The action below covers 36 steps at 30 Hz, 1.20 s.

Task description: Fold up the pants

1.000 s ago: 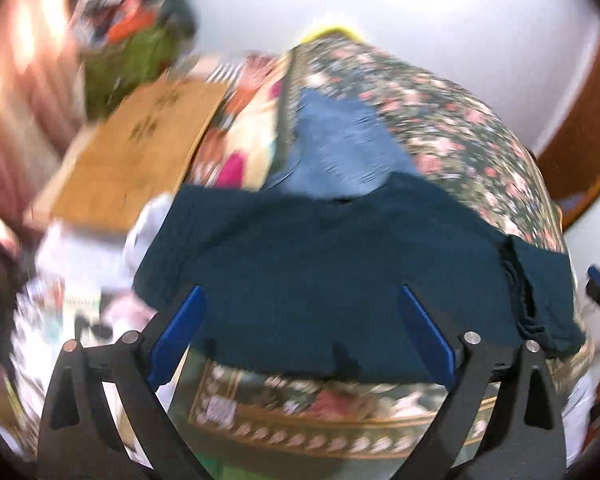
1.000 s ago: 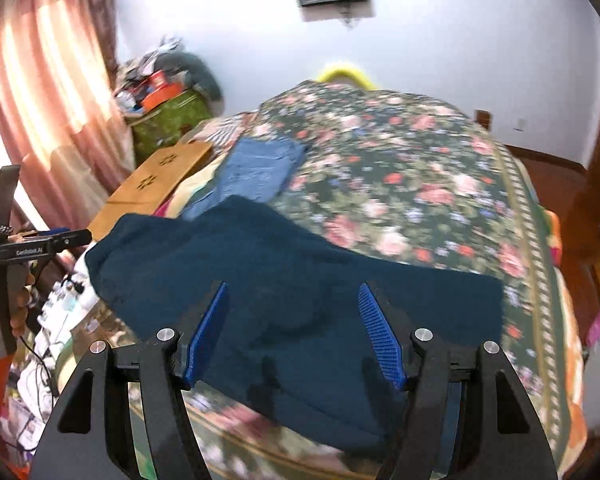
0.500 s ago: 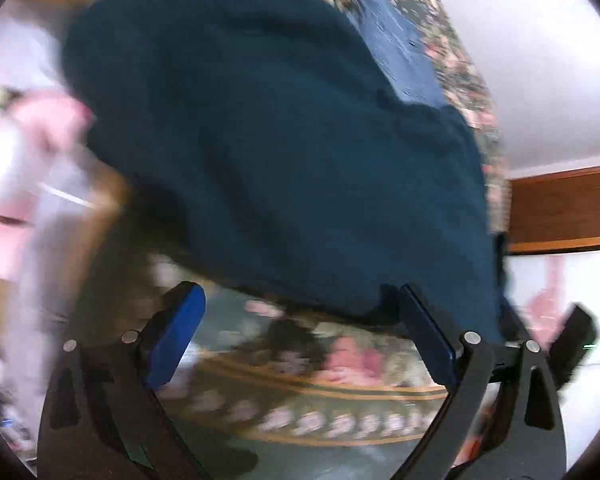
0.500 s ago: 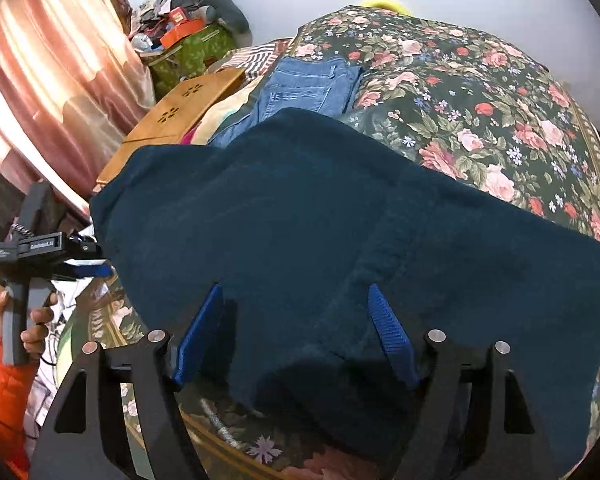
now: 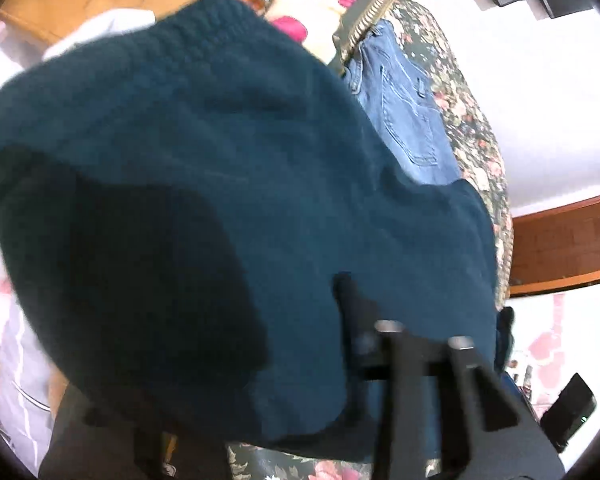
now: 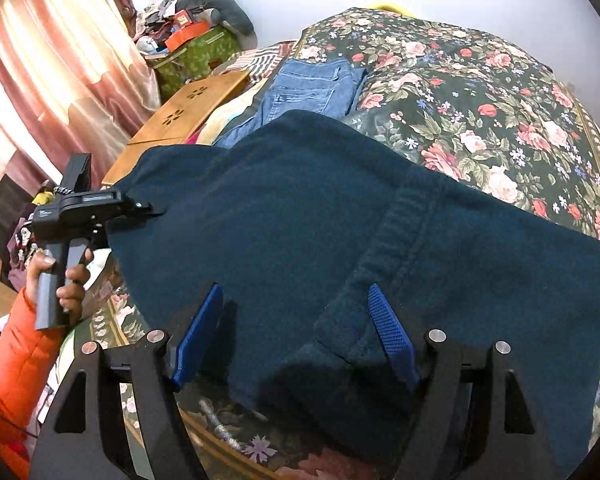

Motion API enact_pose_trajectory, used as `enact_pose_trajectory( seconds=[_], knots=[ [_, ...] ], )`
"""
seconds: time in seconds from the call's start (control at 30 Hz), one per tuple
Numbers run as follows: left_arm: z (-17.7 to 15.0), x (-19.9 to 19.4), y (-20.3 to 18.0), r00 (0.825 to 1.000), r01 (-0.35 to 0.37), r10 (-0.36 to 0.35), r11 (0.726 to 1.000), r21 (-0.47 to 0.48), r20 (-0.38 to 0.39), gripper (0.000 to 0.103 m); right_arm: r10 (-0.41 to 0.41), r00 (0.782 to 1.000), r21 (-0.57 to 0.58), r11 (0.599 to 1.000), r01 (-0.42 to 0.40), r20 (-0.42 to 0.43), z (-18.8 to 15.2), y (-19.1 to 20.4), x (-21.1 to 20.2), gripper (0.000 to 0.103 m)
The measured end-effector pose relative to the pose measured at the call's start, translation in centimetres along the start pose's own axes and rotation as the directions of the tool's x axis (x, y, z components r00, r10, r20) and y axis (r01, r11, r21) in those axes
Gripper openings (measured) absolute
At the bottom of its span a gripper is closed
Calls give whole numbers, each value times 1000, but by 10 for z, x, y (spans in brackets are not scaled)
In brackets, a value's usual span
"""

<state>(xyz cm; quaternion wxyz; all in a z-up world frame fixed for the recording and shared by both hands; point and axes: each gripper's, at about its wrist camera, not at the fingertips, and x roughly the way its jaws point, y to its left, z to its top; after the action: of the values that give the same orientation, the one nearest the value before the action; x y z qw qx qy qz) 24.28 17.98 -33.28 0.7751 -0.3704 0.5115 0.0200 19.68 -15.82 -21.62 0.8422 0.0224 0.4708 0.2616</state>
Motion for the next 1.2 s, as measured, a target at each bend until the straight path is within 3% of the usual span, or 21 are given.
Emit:
enact_pose_trajectory(
  seconds=[0.13, 0.2, 0.27, 0.4, 0.53, 0.63, 0.8, 0.97, 1.1, 1.2],
  knots=[
    [-3, -22, -30, 991, -90, 78, 990, 109, 106, 20, 17, 1000, 64, 998, -18, 19, -2, -12, -16, 72],
    [-4, -40, -58, 975, -155, 119, 968, 195, 187, 19, 41, 999, 92, 995, -43, 19, -4, -21, -25, 72],
    [-4, -60, -91, 954, -211, 136, 938, 275, 268, 18, 13, 999, 99, 995, -16, 29, -7, -27, -36, 72],
    [-14, -98, -144, 923, -254, 95, 878, 405, 373, 17, -32, 997, 115, 993, 24, 70, -17, -44, -64, 72],
    [-33, -118, -210, 916, -221, -13, 817, 532, 401, 16, -75, 992, 141, 988, 60, 104, -31, -65, -92, 72],
    [-56, -120, -266, 908, -208, -92, 749, 629, 409, 16, -142, 982, 164, 979, 121, 127, -44, -83, -110, 72],
    [-105, -101, -351, 926, -120, -212, 619, 776, 311, 16, -178, 975, 259, 956, 140, 132, -68, -120, -129, 72],
    [-157, -53, -410, 958, -4, -244, 503, 864, 147, 16, -211, 969, 307, 937, 164, 126, -92, -141, -142, 72],
    [-198, 7, -438, 985, 76, -170, 446, 892, 1, 16, -217, 967, 358, 920, 158, 130, -109, -153, -149, 72],
    [-231, 57, -447, 994, 105, -78, 387, 916, -81, 16, -218, 968, 381, 911, 157, 123, -118, -158, -149, 72]
  ],
)
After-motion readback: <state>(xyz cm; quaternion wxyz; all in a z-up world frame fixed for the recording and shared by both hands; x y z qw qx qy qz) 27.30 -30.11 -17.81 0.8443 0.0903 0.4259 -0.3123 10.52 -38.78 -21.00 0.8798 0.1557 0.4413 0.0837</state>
